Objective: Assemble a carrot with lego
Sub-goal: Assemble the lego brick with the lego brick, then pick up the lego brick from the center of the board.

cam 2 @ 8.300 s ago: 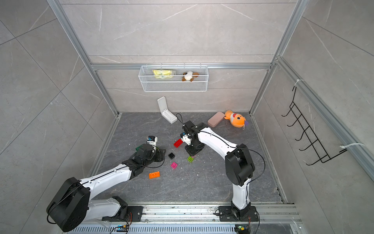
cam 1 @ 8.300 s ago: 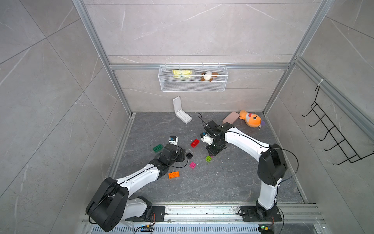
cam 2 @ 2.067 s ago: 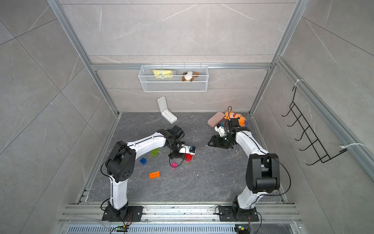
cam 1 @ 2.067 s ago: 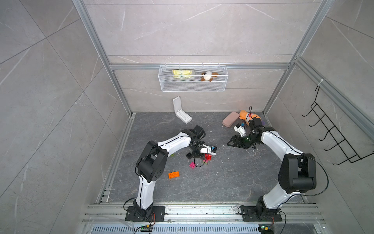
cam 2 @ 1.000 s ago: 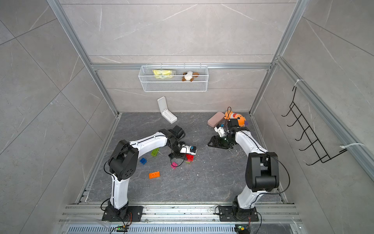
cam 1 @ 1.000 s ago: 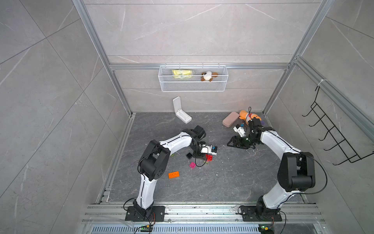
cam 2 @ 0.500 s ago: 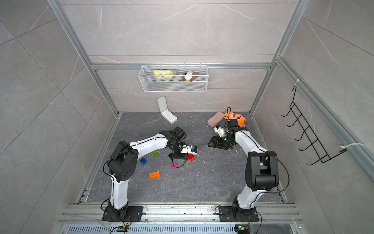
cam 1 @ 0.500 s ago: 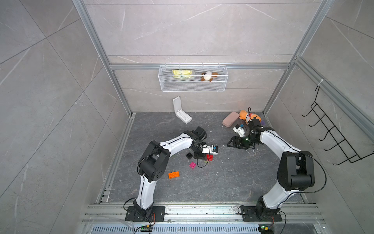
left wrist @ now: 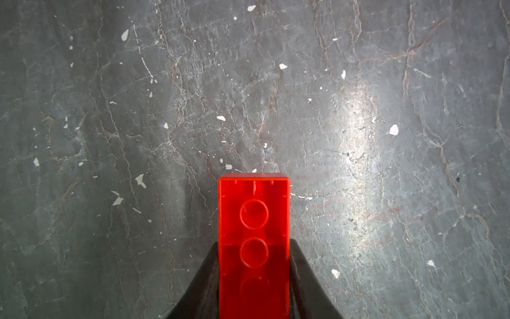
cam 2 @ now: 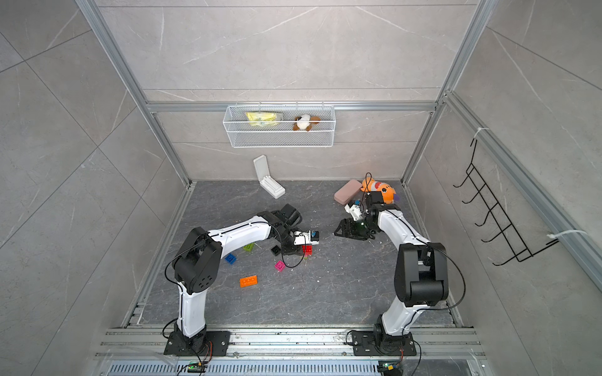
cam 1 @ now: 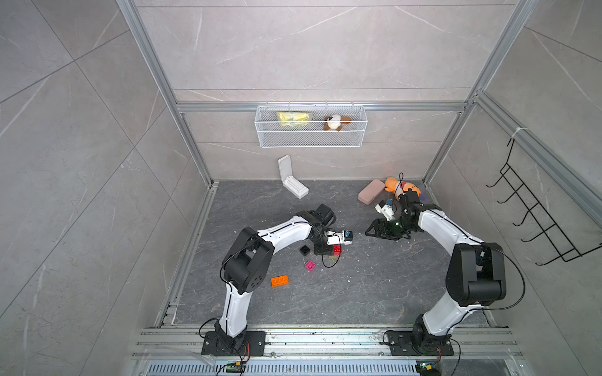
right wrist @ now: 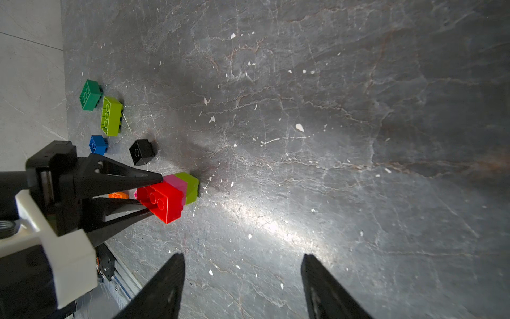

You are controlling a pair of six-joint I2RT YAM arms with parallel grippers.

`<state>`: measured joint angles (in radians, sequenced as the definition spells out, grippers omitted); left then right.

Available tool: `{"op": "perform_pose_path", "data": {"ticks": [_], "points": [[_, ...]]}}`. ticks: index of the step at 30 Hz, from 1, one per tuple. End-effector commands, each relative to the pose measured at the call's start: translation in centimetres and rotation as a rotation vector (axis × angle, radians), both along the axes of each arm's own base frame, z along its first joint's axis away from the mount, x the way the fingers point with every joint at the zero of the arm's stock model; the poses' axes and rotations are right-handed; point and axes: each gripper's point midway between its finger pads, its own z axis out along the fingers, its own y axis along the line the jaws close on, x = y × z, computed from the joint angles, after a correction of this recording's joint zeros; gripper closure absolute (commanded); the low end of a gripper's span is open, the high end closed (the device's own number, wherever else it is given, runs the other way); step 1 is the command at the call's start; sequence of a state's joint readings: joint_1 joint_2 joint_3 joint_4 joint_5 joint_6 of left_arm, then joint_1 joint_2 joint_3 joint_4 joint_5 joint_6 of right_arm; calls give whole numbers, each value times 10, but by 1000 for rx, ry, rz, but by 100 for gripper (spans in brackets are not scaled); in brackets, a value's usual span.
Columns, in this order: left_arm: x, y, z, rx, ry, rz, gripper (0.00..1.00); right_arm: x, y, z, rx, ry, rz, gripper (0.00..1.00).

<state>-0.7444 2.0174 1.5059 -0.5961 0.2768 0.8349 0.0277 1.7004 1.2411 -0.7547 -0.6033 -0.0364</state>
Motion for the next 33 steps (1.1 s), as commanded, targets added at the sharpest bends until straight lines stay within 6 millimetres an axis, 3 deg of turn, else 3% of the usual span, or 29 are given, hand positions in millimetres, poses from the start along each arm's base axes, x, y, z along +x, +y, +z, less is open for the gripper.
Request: {"op": "perform_pose_path", "data": {"ticks": [1, 7, 8, 9, 12, 15, 19, 23, 27, 29, 33], "points": [[7, 13, 0, 34, -16, 67, 67, -3, 3, -2, 16, 27, -2, 30], [8, 1, 24, -82, -23, 93, 45, -3, 3, -3, 18, 30, 0, 30], [8, 0, 30, -111, -17, 99, 33, -4, 3, -4, 18, 30, 0, 30], [9, 0, 36, -138, -14, 113, 28, -4, 4, -3, 18, 29, 2, 30], [10, 7, 54, -220, 1, 181, 25, -4, 4, -3, 22, 28, 2, 30], [15, 24, 79, -338, 4, 344, 24, -4, 4, -3, 24, 25, 0, 30], [34, 76, 103, -533, -46, 786, 24, -4, 5, 4, 37, 14, 1, 31], [36, 151, 82, -495, -53, 1252, 26, -11, 19, 28, 106, -78, 37, 31], [32, 218, 46, -384, -54, 1534, 26, -32, 59, 55, 118, -217, 184, 32], [33, 235, 34, -358, -34, 1598, 26, -46, 81, 63, 107, -275, 277, 32], [43, 245, 15, -290, -10, 1649, 25, -73, 116, 71, 34, -384, 443, 30]]}}
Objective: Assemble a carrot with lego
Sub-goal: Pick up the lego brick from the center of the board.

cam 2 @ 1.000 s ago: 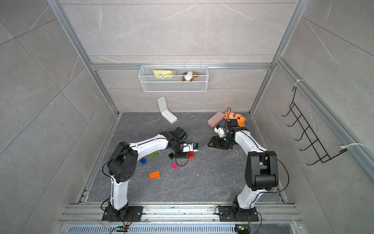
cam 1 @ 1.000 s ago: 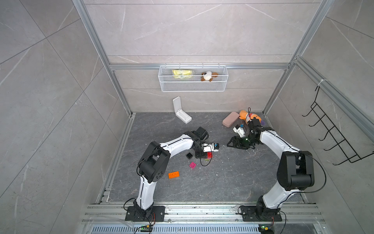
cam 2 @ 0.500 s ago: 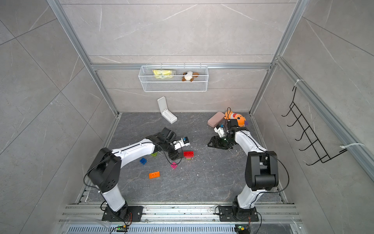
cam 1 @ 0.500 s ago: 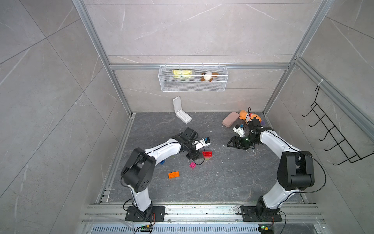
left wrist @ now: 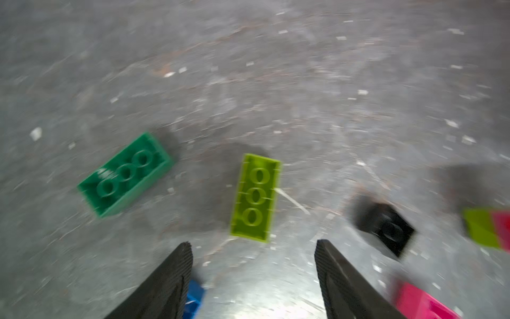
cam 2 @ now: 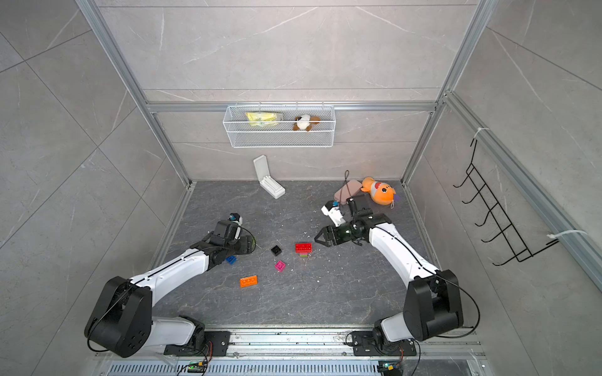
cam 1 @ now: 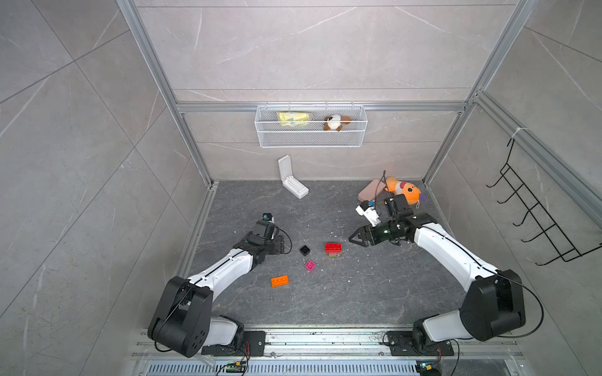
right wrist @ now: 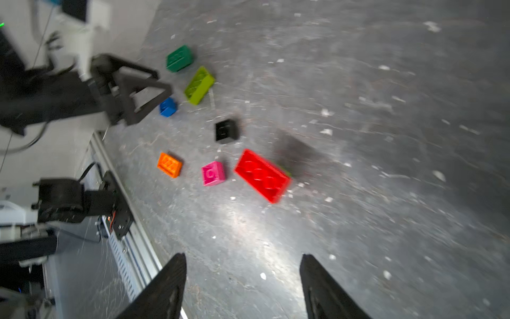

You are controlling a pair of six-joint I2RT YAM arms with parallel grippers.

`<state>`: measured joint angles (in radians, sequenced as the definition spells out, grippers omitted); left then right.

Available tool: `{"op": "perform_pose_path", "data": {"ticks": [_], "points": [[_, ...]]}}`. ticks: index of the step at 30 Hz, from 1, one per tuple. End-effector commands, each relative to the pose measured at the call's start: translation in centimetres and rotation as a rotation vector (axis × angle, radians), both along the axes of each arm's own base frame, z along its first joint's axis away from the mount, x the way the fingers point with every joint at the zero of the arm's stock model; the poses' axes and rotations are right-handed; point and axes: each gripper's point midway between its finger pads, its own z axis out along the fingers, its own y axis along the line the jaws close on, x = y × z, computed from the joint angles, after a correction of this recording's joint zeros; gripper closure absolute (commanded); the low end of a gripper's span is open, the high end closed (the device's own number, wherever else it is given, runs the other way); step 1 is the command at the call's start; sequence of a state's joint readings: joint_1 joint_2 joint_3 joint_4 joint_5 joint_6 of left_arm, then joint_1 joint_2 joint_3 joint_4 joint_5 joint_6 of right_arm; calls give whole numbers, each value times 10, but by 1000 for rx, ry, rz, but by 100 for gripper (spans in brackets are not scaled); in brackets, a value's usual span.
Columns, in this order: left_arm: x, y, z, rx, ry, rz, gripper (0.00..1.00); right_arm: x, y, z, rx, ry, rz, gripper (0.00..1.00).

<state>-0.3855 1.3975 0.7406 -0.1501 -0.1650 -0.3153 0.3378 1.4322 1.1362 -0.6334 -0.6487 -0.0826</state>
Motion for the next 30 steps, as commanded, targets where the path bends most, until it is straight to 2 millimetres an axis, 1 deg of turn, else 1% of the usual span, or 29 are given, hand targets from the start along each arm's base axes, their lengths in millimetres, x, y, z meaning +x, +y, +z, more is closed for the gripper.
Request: {"op": "perform_pose_path", "data": {"ticks": [1, 4, 6, 10, 12, 17, 22, 27, 30], "points": [[11, 6, -6, 2, 27, 90, 25, -15, 17, 3, -48, -117, 103, 30], [18, 4, -15, 10, 52, 74, 25, -30, 36, 6, -56, -163, 187, 27], [22, 1, -19, 7, 64, 54, 26, -36, 46, 0, -95, -184, 221, 27], [30, -8, -25, 2, 85, 12, 27, -39, 58, -10, -145, -186, 248, 26], [33, -10, -29, 9, 95, -3, 30, -38, 62, -13, -146, -179, 255, 26], [35, -13, -40, 28, 132, -23, 42, -41, 71, -18, -156, -192, 272, 27], [33, -15, -48, 28, 158, -38, 45, -38, 75, -17, -157, -208, 267, 27], [30, -14, -54, 29, 176, -38, 54, -36, 76, -20, -160, -204, 263, 28], [30, -14, -54, 31, 171, -36, 61, -36, 75, -21, -166, -199, 259, 28]]}}
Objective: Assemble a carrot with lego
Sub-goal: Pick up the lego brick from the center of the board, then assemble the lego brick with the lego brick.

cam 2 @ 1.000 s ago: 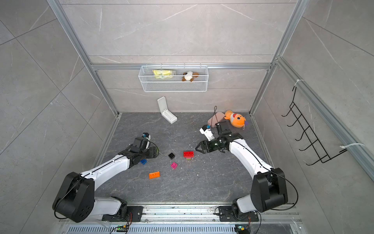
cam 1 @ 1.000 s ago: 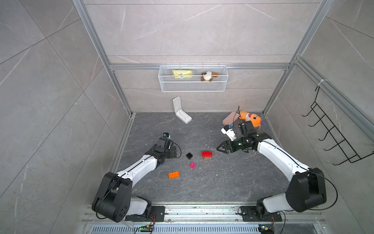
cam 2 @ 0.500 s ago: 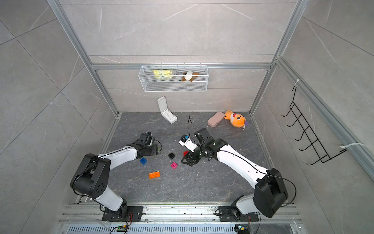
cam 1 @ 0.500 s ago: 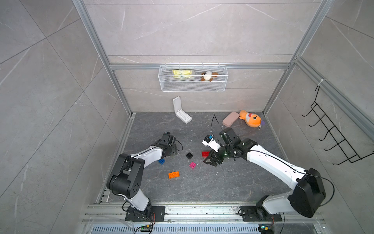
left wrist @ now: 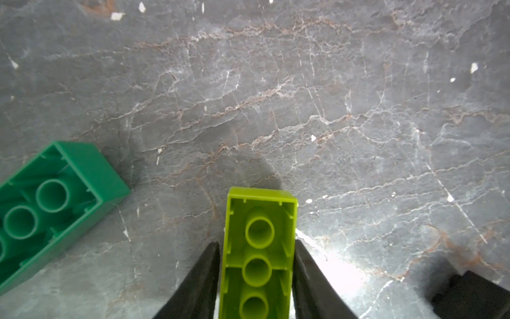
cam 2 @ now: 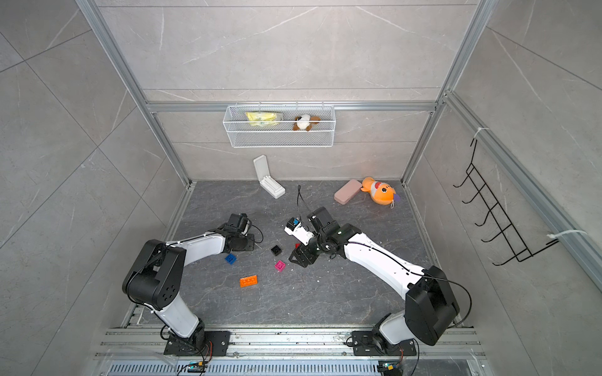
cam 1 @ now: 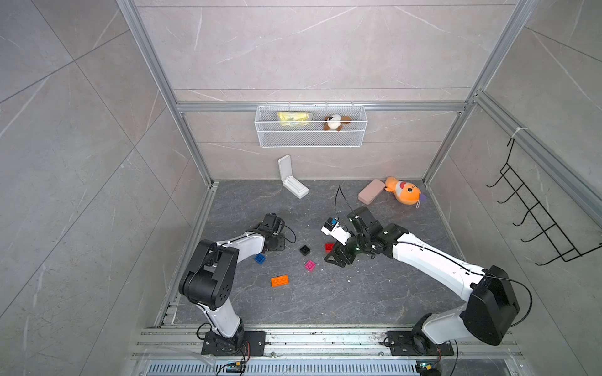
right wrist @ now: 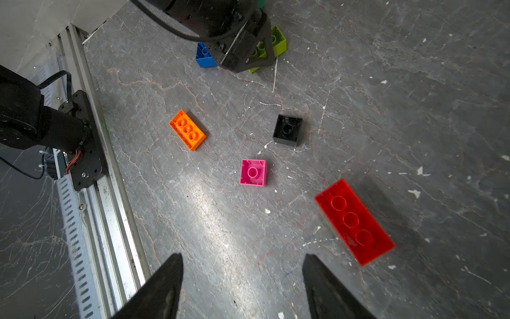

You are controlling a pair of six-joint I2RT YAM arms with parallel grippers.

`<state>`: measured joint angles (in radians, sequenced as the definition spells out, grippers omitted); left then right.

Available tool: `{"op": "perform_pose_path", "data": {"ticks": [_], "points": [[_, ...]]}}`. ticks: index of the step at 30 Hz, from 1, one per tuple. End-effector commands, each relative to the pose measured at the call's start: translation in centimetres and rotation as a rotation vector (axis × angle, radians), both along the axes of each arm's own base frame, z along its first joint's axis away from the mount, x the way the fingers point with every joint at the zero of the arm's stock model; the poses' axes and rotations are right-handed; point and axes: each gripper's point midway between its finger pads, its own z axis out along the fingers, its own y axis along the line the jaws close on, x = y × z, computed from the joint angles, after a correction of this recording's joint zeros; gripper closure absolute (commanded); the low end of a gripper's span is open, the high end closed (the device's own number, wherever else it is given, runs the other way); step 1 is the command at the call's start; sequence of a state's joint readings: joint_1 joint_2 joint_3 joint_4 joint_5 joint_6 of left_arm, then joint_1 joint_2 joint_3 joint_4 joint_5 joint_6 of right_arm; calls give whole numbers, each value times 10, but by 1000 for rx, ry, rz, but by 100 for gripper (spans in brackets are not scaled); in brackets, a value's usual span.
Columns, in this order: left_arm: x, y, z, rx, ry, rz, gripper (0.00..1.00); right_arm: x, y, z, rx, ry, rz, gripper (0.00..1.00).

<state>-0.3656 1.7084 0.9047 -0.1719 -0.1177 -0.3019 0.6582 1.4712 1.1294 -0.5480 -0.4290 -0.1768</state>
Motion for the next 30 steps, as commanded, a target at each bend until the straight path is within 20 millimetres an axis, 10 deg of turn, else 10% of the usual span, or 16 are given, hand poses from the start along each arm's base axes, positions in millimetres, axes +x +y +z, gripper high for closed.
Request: {"op": "perform_pose_path", "data": {"ticks": [1, 7, 15, 22, 30], "points": [[2, -1, 1, 0, -2, -16, 63, 5, 2, -1, -8, -12, -10, 29], [6, -17, 46, -28, -130, -66, 72, 20, -20, 0, -46, 4, -122, 28], [-18, -103, 109, -155, -266, -496, 75, 54, -87, 1, 64, 264, -358, 27], [-66, -181, 109, -31, -281, -1026, 76, 76, -146, -19, 146, 400, -591, 27], [-73, -220, 86, 118, -155, -1265, 76, 82, -178, -35, 180, 433, -700, 27]]}}
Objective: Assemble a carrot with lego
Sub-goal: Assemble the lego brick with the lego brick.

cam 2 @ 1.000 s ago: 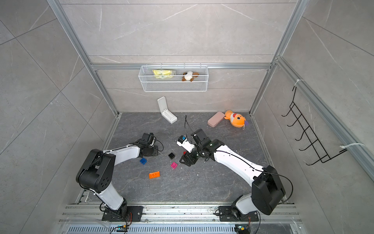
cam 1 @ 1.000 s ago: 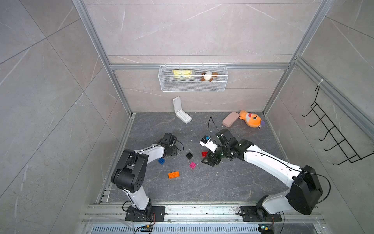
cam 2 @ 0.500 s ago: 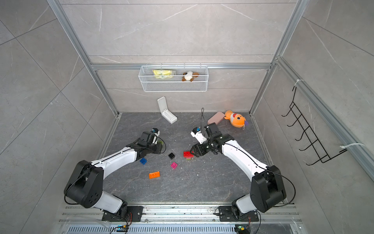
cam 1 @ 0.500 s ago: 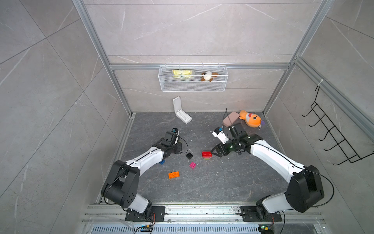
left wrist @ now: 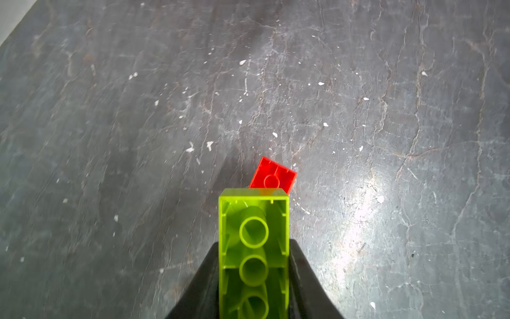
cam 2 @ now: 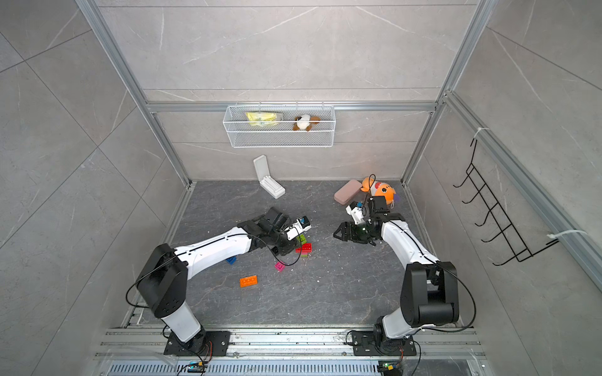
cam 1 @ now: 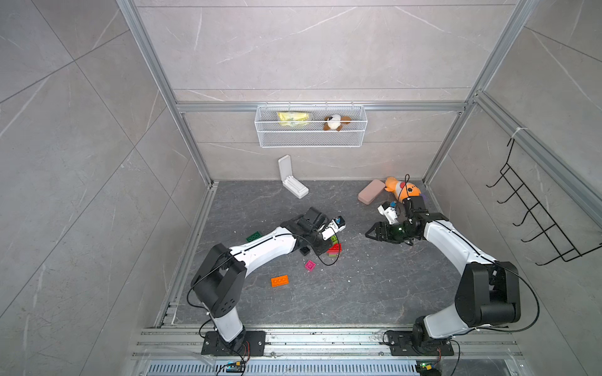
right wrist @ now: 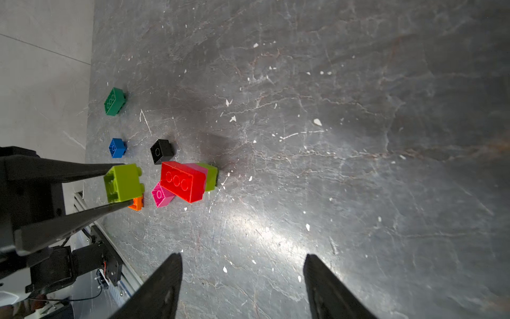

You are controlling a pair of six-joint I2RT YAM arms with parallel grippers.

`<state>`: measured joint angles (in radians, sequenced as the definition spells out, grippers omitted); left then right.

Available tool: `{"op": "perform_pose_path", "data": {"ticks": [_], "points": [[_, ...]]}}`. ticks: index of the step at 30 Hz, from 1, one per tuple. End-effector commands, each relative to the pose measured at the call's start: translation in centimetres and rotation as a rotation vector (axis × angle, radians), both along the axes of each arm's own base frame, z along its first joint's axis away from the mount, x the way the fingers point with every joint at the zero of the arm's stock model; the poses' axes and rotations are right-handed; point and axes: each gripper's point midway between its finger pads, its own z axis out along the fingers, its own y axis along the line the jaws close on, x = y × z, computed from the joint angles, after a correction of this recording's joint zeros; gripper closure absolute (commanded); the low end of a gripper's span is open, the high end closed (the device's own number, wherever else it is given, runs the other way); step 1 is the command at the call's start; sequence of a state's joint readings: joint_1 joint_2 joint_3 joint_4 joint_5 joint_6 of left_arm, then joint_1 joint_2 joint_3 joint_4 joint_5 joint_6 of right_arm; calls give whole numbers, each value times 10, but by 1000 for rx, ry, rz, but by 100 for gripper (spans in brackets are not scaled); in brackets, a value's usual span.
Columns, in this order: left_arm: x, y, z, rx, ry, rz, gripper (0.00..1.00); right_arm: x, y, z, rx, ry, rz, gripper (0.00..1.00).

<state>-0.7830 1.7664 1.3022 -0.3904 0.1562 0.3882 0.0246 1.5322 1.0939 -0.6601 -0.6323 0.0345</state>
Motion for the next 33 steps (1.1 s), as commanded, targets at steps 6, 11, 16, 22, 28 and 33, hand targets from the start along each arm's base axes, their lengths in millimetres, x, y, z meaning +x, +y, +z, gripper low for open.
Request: {"op": "perform_pose_path", "data": {"ticks": [6, 11, 16, 22, 28, 33], "points": [[-6, -11, -15, 172, 24, -211, 76, -2, -4, -6, 51, 29, -26, 28], [-5, -13, -21, 207, 36, -260, 76, -2, -4, -6, 54, 26, -26, 28], [-7, -16, -22, 208, 46, -298, 76, -1, -3, -7, 59, 29, -22, 28], [-2, -16, -28, 222, 45, -293, 76, -3, -4, -8, 59, 35, -22, 29], [-2, -17, -37, 224, 62, -281, 76, -3, -4, -8, 57, 35, -22, 29], [-1, -17, -45, 206, 70, -237, 74, -4, -4, -10, 56, 41, -21, 29]]}}
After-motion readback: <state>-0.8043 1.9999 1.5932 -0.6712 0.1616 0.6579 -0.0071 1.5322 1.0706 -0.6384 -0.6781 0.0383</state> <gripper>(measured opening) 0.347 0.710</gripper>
